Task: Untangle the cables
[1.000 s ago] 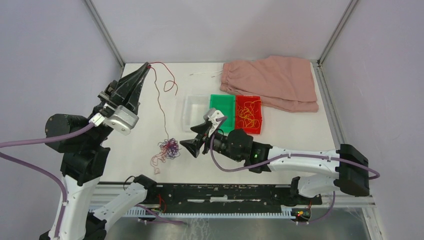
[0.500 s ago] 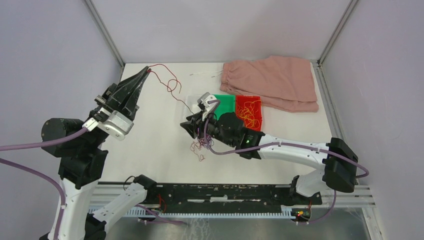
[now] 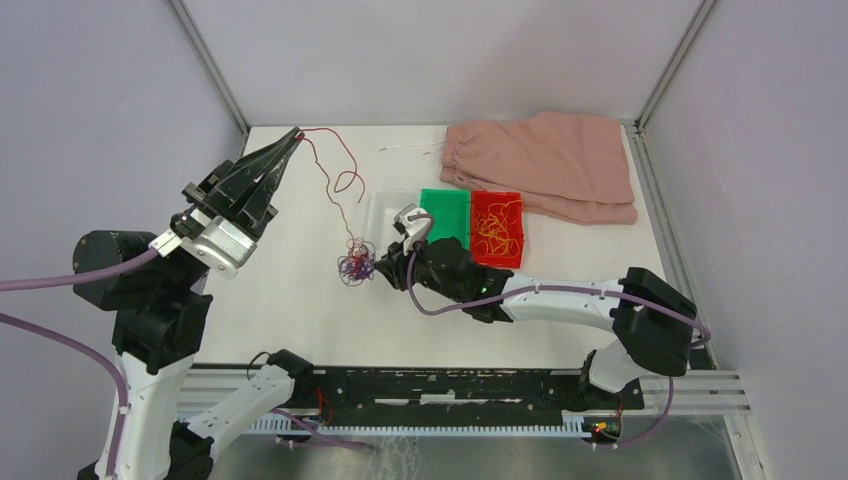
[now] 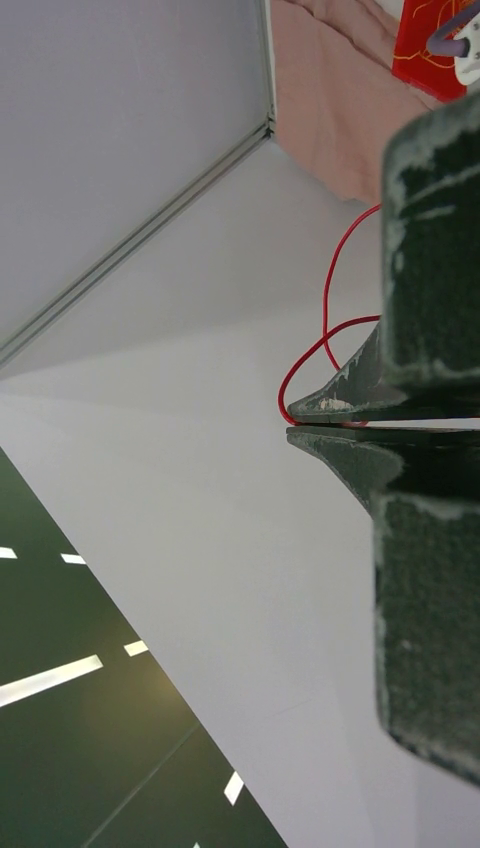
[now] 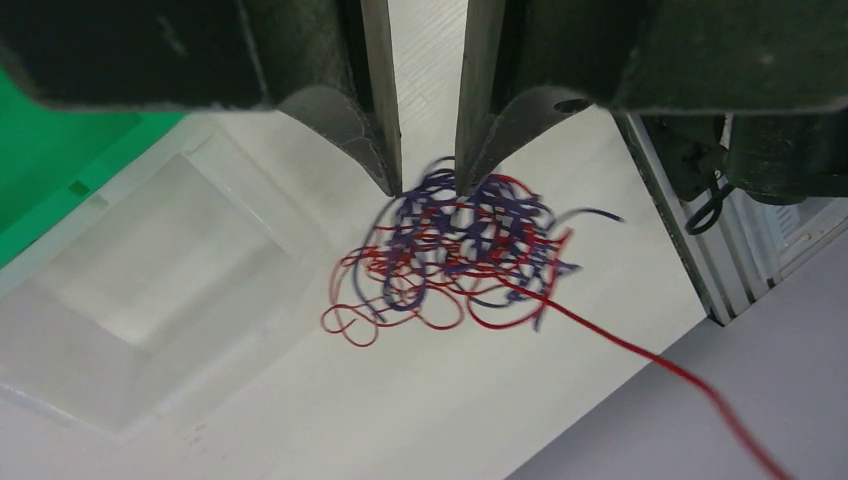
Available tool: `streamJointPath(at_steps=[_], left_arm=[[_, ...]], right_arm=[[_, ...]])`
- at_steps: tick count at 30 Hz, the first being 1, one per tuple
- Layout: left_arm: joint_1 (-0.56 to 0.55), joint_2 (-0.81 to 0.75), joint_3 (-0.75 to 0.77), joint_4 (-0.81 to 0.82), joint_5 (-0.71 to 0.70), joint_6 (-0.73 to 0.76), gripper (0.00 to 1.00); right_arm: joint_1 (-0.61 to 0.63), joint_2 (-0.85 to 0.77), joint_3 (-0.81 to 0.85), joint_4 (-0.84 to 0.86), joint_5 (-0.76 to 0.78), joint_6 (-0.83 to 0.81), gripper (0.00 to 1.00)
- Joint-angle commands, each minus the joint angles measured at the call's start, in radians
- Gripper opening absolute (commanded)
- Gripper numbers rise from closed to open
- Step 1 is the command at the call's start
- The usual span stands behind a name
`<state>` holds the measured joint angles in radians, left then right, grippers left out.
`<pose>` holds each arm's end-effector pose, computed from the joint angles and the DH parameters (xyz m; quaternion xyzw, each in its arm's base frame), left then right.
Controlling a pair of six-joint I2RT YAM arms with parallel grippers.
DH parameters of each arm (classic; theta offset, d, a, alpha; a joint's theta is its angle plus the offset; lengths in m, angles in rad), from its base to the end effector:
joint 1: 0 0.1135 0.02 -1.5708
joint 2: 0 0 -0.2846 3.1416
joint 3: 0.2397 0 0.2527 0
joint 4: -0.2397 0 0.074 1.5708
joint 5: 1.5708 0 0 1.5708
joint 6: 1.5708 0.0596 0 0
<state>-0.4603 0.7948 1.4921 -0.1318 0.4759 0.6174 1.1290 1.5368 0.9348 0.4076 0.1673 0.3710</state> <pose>0.0573 -0.0589 0.5883 0.4175 0.2958 -0.0464 0.8579 0.1701 0.3365 0.2827 -0.2355 0.7347 0.3842 0.5071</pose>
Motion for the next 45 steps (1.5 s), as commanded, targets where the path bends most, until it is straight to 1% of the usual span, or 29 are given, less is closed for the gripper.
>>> streamJointPath(at_steps=[1,4,5,9,12,16,19,23,26,29,31,33,35,36,37,41,43,45], left_arm=[[0.000,0.009,0.050,0.043,0.013,-0.047,0.03],[-0.001,0.004,0.041,0.044,0.008,-0.042,0.03],[0.000,0.001,0.037,0.043,0.006,-0.040,0.03],[-0.001,-0.011,0.011,0.038,0.002,-0.028,0.03],[-0.001,-0.017,-0.001,0.035,0.003,-0.015,0.03],[-0.001,-0.017,-0.003,0.036,0.007,-0.017,0.03],[0.000,-0.014,0.000,0.036,0.013,-0.023,0.03],[0.000,-0.003,0.014,0.037,0.021,-0.037,0.03],[-0.001,0.002,0.027,0.037,0.024,-0.040,0.03],[-0.001,0.004,0.031,0.037,0.025,-0.041,0.03],[-0.001,0.001,0.030,0.037,0.026,-0.042,0.03],[-0.001,0.000,0.027,0.036,0.027,-0.041,0.03],[-0.001,0.001,0.028,0.037,0.028,-0.042,0.03],[0.000,0.000,0.028,0.037,0.029,-0.041,0.03],[-0.001,-0.001,0.029,0.036,0.030,-0.041,0.03],[-0.001,-0.002,0.031,0.036,0.030,-0.035,0.03],[0.000,-0.002,0.033,0.039,0.031,-0.036,0.03],[-0.001,-0.002,0.030,0.045,0.032,-0.042,0.03]], right_arm=[[-0.004,0.040,-0.007,0.093,0.008,0.048,0.33],[-0.004,0.038,-0.022,0.150,-0.045,0.072,0.52],[-0.002,0.026,-0.029,0.179,-0.077,0.078,0.56],[0.053,-0.051,-0.043,0.230,-0.170,0.043,0.64],[0.102,-0.103,-0.036,0.214,-0.232,0.016,0.65],[0.135,-0.151,-0.054,0.213,-0.282,0.044,0.63],[0.136,-0.156,-0.065,0.227,-0.292,0.077,0.59],[0.137,-0.126,-0.047,0.238,-0.324,0.106,0.51],[0.136,-0.113,-0.043,0.237,-0.323,0.117,0.49],[0.135,-0.116,-0.047,0.223,-0.291,0.110,0.49],[0.137,-0.125,-0.046,0.184,-0.242,0.095,0.52],[0.135,-0.143,-0.037,0.110,-0.145,0.078,0.56],[0.135,-0.162,-0.026,0.019,0.011,0.068,0.60],[0.135,-0.173,-0.028,-0.013,0.058,0.064,0.62],[0.133,-0.184,-0.038,-0.013,0.062,0.054,0.63],[0.134,-0.211,-0.084,0.115,-0.119,0.007,0.64],[0.136,-0.200,-0.064,0.125,-0.190,-0.001,0.64],[0.139,-0.182,-0.021,0.113,-0.221,-0.014,0.65]])
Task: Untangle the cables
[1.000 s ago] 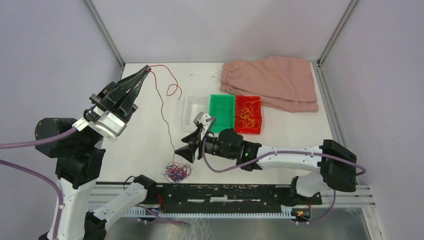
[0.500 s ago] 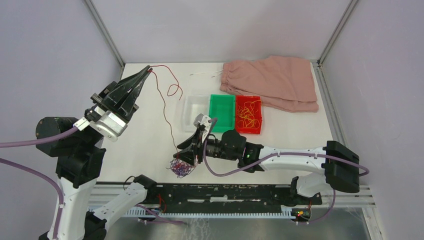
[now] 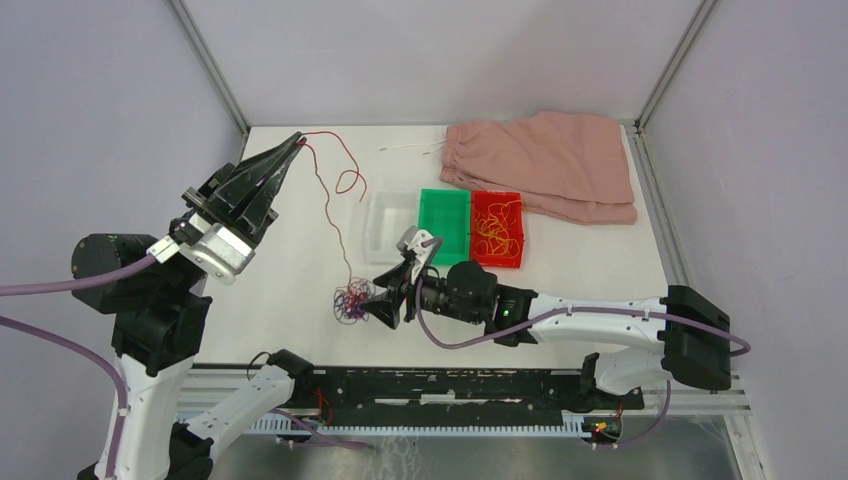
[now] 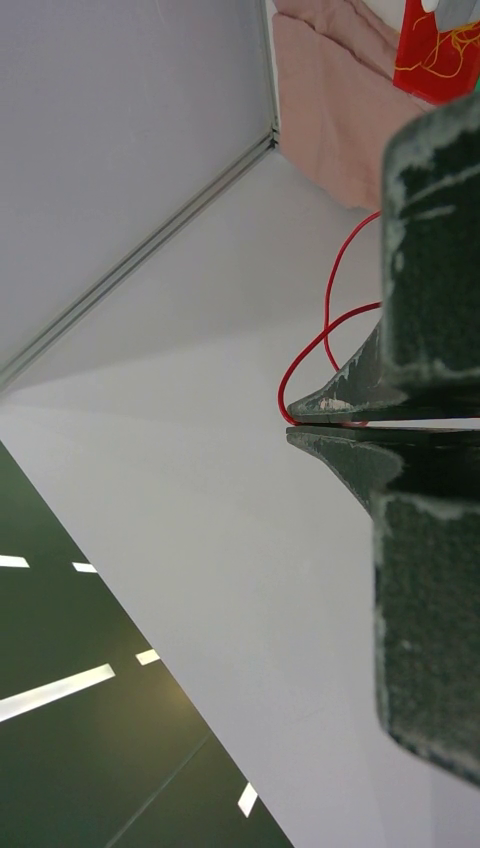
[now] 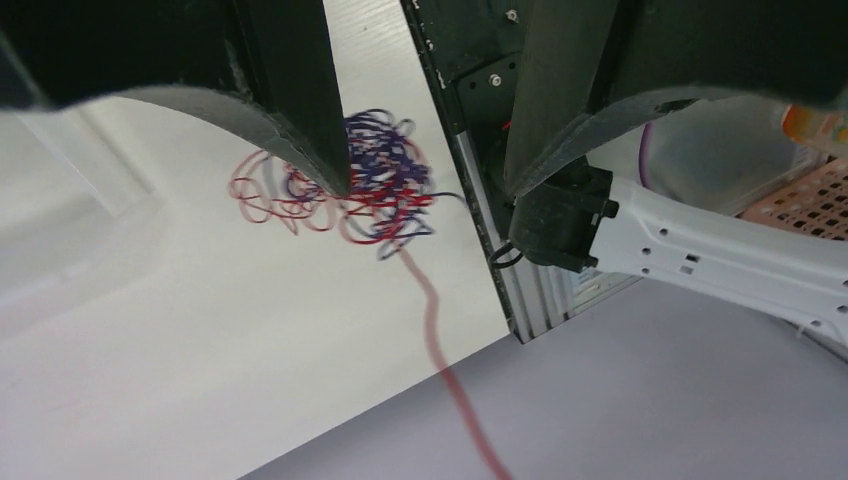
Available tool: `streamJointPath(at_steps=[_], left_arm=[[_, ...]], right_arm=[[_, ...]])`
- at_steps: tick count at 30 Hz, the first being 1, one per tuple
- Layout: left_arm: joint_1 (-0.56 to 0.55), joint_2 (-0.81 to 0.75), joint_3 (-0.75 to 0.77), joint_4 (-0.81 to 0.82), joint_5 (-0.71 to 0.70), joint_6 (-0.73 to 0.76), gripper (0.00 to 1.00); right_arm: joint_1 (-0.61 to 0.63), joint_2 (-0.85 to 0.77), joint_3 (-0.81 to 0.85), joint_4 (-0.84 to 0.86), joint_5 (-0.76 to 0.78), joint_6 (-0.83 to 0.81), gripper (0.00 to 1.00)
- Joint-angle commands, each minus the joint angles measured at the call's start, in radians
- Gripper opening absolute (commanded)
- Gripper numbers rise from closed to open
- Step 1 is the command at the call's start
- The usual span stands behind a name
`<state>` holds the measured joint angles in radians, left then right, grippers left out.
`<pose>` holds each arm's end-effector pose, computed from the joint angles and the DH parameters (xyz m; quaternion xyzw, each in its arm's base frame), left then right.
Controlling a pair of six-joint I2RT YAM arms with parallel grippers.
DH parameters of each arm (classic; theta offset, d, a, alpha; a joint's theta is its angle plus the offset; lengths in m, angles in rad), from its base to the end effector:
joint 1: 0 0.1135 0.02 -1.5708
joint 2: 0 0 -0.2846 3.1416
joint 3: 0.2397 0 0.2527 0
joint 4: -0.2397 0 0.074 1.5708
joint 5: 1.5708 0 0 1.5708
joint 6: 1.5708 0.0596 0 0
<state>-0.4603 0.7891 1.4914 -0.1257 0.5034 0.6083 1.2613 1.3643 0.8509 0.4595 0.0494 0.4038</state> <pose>0.0535 -0.0586 0.5887 0.4236 0.2860 -0.0555 0.8577 0.1058 0.3213 0.3166 -0.2862 0.6671 0.4965 0.4760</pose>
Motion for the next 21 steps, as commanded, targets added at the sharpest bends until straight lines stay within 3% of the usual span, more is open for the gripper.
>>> streamJointPath(at_steps=[1,7,12,21], left_arm=[[-0.001,0.005,0.031,0.040,0.007,-0.034,0.03],[-0.002,0.012,0.048,0.041,0.010,-0.037,0.03],[-0.001,0.017,0.055,0.044,0.015,-0.039,0.03],[-0.001,0.023,0.060,0.073,0.027,-0.054,0.03]], right_arm=[[0.007,0.002,0.079,0.048,-0.106,-0.052,0.65],[-0.004,0.074,0.202,-0.074,0.081,-0.121,0.56],[-0.025,0.109,0.189,-0.073,0.160,-0.119,0.43],[-0.029,0.147,0.123,-0.094,0.269,-0.158,0.37]])
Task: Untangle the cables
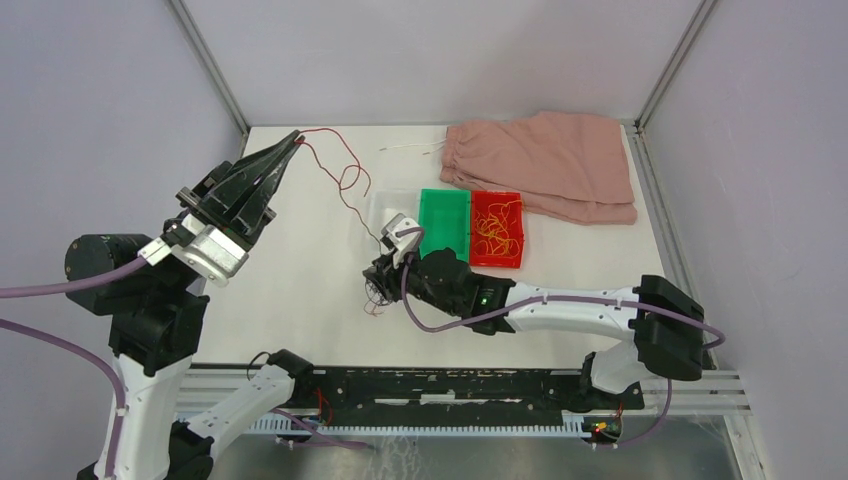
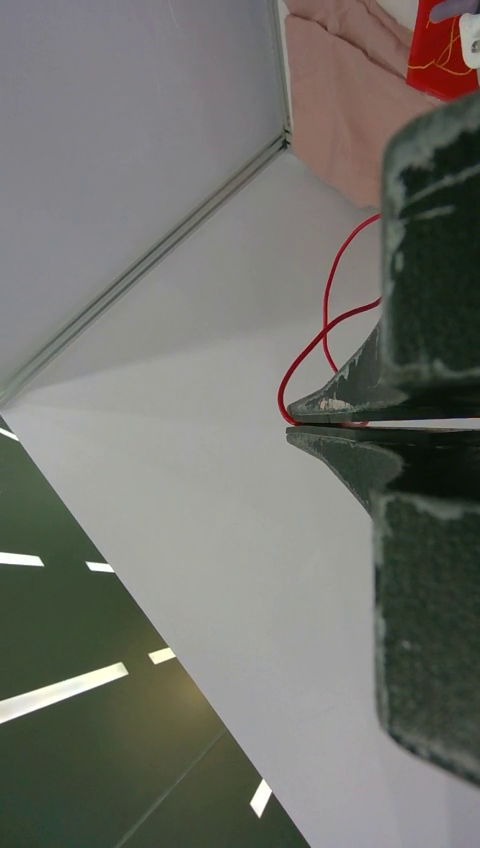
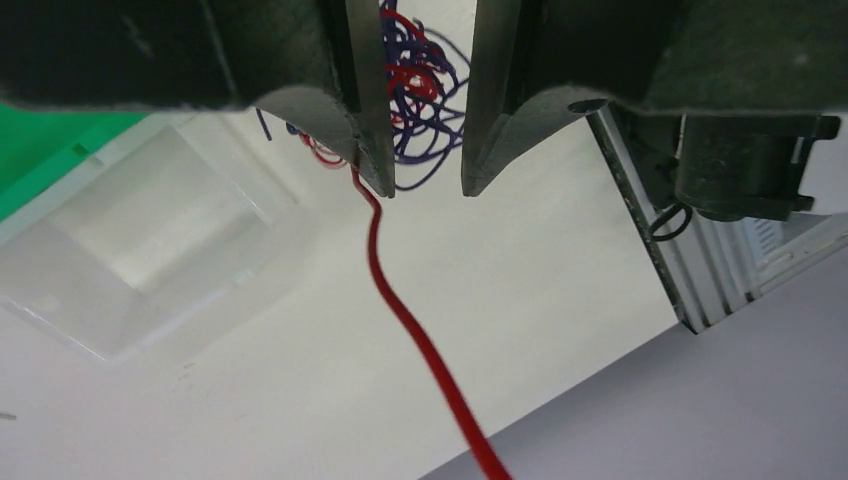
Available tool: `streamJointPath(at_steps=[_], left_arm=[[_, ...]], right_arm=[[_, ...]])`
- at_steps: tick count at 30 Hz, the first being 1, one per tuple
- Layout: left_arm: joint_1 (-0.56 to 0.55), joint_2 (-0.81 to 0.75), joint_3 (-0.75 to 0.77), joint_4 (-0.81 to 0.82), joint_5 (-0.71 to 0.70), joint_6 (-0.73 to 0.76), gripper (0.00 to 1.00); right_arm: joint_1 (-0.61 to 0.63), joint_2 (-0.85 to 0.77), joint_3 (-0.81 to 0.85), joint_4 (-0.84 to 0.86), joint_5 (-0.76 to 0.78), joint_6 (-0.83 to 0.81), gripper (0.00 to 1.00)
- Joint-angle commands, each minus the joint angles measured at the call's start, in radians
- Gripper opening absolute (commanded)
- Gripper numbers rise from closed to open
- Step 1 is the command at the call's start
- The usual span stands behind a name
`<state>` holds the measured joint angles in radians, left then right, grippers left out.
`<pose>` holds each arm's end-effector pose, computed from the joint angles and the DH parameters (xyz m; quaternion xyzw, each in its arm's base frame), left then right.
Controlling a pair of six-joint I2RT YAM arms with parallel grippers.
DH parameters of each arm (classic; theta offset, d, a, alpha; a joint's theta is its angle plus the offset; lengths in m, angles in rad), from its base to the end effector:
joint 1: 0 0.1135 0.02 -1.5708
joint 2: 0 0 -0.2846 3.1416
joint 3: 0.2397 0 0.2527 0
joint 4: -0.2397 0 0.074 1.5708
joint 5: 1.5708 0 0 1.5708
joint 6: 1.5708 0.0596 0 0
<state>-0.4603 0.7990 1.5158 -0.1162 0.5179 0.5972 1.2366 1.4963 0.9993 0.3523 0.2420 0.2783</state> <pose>0.0504 -0.0579 0.5950 0.4230 0.2749 -0.0606 0.8613 0.1361 0.3483 0.3140 -0.2761 0.7027 0.3798 0.5345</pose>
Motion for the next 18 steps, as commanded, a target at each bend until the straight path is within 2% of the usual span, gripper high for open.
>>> streamJointPath(at_steps=[1,4,10,18], left_arm=[[-0.001,0.016,0.039,0.064,0.013,-0.043,0.03],[0.000,0.022,0.059,0.064,0.014,-0.051,0.03],[-0.001,0.038,0.097,0.064,0.014,-0.053,0.03],[0.000,0.056,0.133,0.064,0.007,-0.051,0.03]], right_arm=[[-0.006,0.023,-0.037,0.013,0.077,-0.031,0.36],[-0.009,0.048,-0.061,0.017,0.090,-0.023,0.33],[-0.011,0.087,-0.090,0.041,0.078,0.004,0.14],[-0.011,0.092,-0.128,0.074,0.098,0.044,0.14]])
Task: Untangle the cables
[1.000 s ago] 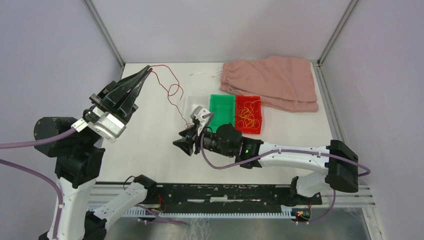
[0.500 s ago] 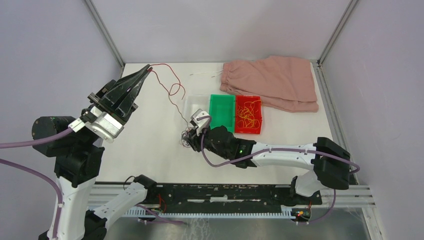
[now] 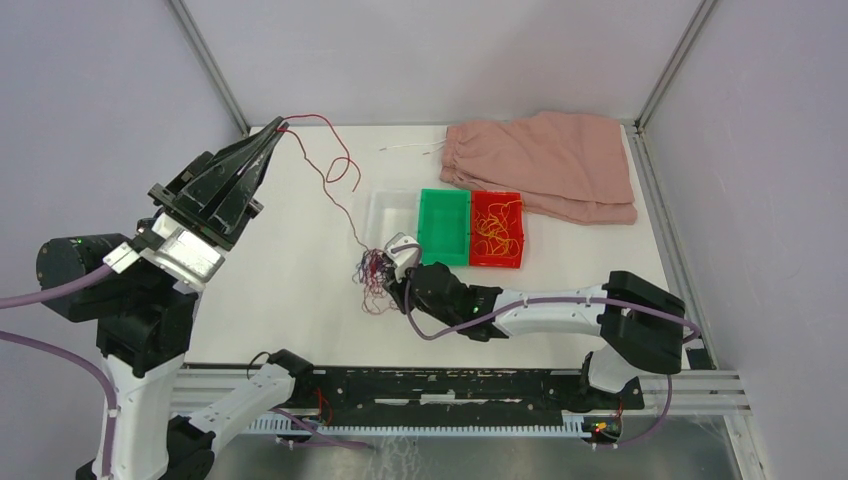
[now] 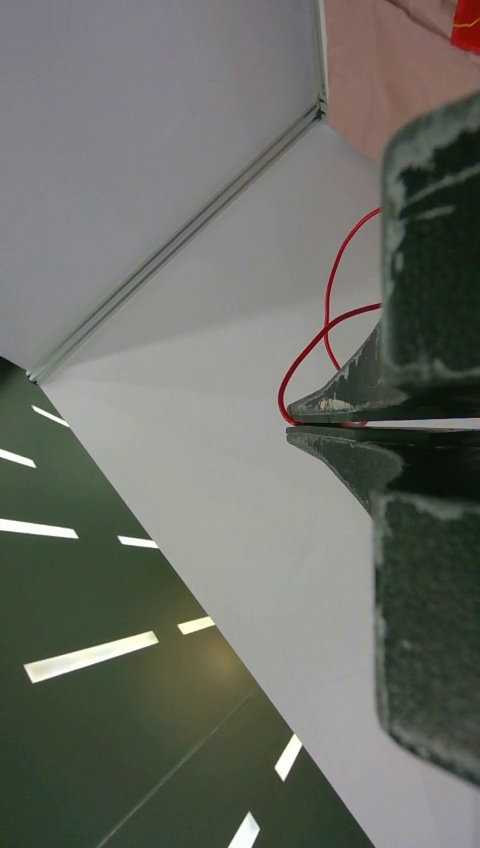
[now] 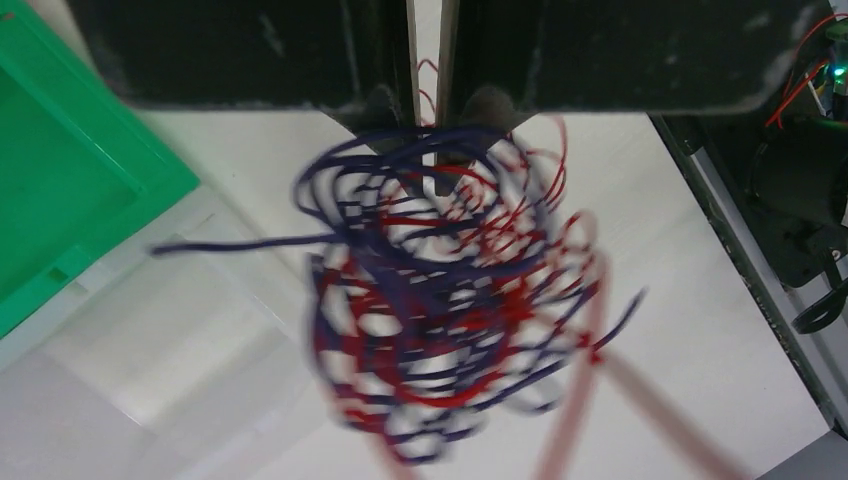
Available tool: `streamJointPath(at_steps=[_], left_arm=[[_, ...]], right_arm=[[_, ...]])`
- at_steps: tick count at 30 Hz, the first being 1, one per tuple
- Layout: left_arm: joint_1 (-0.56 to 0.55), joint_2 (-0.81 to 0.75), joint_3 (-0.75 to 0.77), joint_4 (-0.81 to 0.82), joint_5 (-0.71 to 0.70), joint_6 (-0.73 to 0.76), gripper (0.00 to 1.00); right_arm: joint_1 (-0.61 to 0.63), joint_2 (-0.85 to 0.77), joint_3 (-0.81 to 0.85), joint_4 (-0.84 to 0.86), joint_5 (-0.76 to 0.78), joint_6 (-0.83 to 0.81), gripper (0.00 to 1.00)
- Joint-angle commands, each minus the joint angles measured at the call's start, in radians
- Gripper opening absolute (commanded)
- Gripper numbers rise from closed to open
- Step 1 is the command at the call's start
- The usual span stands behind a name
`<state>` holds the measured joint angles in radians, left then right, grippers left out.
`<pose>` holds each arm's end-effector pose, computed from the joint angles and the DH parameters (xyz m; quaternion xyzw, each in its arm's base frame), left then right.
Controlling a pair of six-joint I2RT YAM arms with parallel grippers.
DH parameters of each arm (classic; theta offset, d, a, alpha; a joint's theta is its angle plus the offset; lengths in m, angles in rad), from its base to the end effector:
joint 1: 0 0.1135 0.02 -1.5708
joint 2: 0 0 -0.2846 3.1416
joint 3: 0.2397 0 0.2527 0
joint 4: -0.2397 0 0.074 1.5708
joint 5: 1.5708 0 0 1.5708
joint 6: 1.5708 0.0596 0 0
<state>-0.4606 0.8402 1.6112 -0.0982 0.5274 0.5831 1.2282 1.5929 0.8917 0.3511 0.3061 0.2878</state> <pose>0.0426 -0.0546 0.6178 0.4125 0.2462 -0.0597 0.8750 0.1430 0.3476 0.2406 -0.2890 0.7616 0.2987 0.4973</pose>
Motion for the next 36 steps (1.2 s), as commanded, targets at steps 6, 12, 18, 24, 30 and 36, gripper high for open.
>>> streamJointPath(at_steps=[6,12,18,24,30,36], left_arm=[[-0.001,-0.005,-0.006,0.036,-0.013,-0.016,0.03],[0.000,-0.021,-0.040,0.034,-0.016,0.008,0.03],[0.000,-0.028,-0.055,0.030,-0.015,0.013,0.03],[-0.001,-0.025,-0.038,0.032,-0.014,-0.018,0.03],[0.000,-0.024,-0.016,0.030,-0.016,-0.043,0.03],[0.000,-0.032,-0.010,0.029,-0.018,-0.055,0.03]], right_arm=[[-0.003,-0.113,-0.079,0.176,-0.088,0.131,0.55],[0.047,-0.169,-0.104,0.233,-0.326,0.190,0.63],[0.087,-0.169,-0.159,0.289,-0.399,0.234,0.62],[0.097,-0.104,-0.085,0.267,-0.387,0.222,0.52],[0.082,-0.051,-0.014,0.254,-0.305,0.217,0.19],[0.056,-0.038,-0.020,0.241,-0.257,0.227,0.00]])
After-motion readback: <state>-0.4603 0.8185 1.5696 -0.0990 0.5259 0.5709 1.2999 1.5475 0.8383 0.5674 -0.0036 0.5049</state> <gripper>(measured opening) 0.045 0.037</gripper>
